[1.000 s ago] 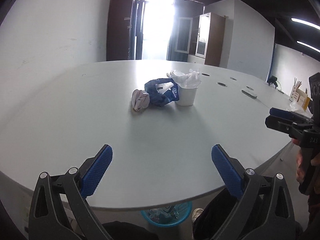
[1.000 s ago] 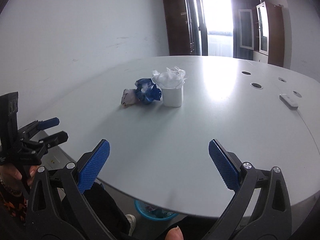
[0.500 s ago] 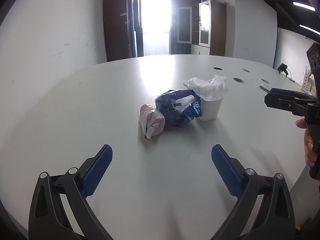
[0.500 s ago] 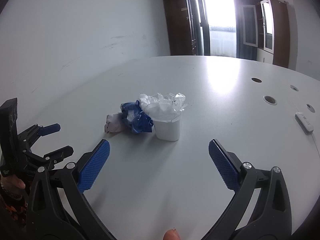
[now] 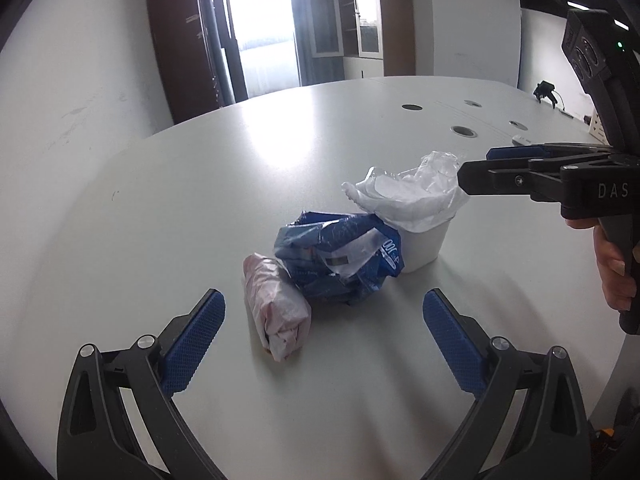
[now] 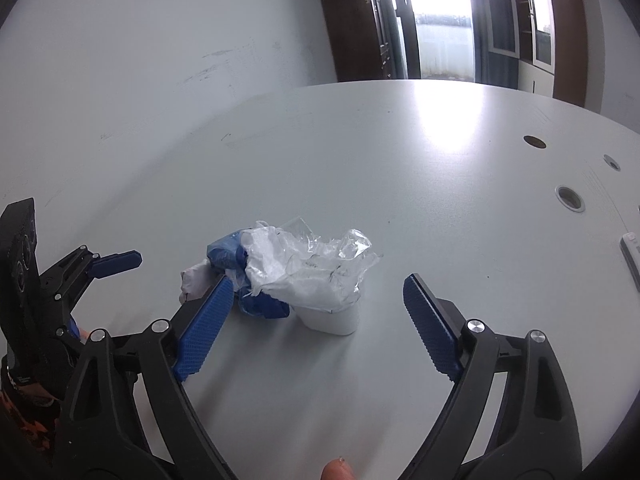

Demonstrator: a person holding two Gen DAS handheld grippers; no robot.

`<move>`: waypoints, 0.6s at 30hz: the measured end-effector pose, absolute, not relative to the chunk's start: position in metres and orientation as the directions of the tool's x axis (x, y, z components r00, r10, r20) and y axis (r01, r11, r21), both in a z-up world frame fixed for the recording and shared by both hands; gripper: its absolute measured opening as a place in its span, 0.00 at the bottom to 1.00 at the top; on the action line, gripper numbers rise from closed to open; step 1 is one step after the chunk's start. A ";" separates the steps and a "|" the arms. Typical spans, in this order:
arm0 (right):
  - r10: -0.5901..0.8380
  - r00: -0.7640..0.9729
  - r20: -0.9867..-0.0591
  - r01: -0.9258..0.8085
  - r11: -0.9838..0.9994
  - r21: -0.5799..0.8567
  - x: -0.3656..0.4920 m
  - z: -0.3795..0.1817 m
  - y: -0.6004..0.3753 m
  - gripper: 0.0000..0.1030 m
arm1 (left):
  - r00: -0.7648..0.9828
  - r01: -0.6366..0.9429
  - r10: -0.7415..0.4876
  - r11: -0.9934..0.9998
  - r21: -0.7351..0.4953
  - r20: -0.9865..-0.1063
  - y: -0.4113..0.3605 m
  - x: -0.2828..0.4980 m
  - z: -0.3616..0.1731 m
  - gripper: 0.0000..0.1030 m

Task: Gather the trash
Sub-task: 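Grasp the clear plastic bag with right tool while left tool grasps blue bag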

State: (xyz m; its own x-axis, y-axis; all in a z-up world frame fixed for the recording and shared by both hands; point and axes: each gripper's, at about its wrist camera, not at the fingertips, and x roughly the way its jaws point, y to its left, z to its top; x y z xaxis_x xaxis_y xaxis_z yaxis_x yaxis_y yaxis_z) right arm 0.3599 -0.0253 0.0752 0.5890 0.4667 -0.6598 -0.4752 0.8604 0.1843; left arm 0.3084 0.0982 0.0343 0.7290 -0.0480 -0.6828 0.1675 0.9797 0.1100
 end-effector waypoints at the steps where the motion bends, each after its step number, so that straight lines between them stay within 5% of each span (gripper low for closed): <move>1: 0.467 0.580 -0.667 -0.471 0.861 0.193 0.367 0.074 -0.024 0.72 | 0.722 0.182 -0.055 0.977 0.113 -0.690 0.097 0.316 0.034 0.94; 5: 0.447 0.552 -0.704 -0.472 0.864 0.179 0.382 0.069 -0.017 0.61 | 0.684 0.233 -0.086 0.967 0.105 -0.725 0.094 0.348 0.028 0.94; 7: 0.451 0.543 -0.709 -0.461 0.865 0.197 0.387 0.066 -0.019 0.40 | 0.692 0.254 -0.058 0.953 0.167 -0.720 0.088 0.357 0.022 0.94; 10: 0.472 0.518 -0.713 -0.456 0.858 0.236 0.391 0.060 -0.022 0.26 | 0.686 0.321 -0.097 0.930 0.181 -0.721 0.080 0.359 0.017 0.94; 13: 0.471 0.519 -0.713 -0.468 0.855 0.224 0.390 0.060 -0.022 0.13 | 0.671 0.335 -0.127 0.931 0.146 -0.731 0.080 0.363 0.011 0.76; 18: 0.468 0.559 -0.684 -0.458 0.863 0.216 0.386 0.064 -0.030 0.10 | 0.702 0.295 -0.124 0.947 0.127 -0.702 0.085 0.359 0.016 0.47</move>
